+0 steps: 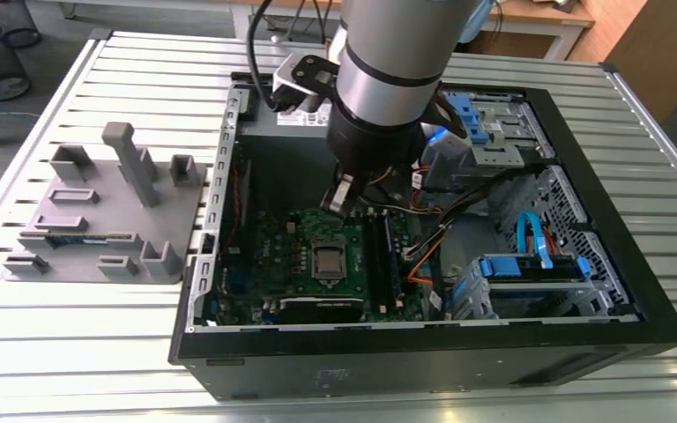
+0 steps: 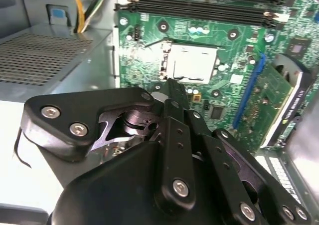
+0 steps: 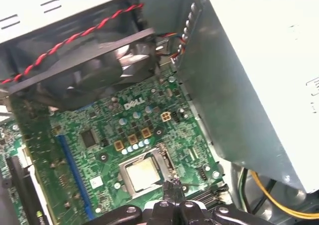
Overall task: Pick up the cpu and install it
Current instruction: 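Install the first cpu locking lever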
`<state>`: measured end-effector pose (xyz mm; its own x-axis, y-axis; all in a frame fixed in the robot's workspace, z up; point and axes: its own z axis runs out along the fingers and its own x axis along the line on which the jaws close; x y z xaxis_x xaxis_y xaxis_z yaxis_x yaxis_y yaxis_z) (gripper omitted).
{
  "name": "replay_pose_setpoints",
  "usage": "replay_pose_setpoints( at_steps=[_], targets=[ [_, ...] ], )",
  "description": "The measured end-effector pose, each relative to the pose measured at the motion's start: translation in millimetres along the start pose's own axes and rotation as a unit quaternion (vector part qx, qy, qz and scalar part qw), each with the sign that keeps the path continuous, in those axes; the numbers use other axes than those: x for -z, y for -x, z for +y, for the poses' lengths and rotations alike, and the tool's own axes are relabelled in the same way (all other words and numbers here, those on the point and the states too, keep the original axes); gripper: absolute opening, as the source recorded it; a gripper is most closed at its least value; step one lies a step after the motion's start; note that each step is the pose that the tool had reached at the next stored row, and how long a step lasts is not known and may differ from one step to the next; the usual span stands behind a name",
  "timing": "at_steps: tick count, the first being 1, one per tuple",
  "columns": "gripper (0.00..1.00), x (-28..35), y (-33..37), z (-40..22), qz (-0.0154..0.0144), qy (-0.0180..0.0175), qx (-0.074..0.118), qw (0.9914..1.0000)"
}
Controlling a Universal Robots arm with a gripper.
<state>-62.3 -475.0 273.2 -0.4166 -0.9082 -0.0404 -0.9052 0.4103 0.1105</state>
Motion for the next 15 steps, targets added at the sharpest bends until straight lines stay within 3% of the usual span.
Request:
replay_pose_setpoints(
  at_steps=[6,11,15],
  targets=[
    [0.11,-0.7,8.3,3.6,-0.0034,0.0016,0.0,0.99999],
    [0.11,-1.3,15.1,5.4,-0.0096,0.0044,0.001,0.99994],
    [0.11,-2.1,21.4,2.5,-0.0125,0.0058,0.001,0.9999]
  ],
)
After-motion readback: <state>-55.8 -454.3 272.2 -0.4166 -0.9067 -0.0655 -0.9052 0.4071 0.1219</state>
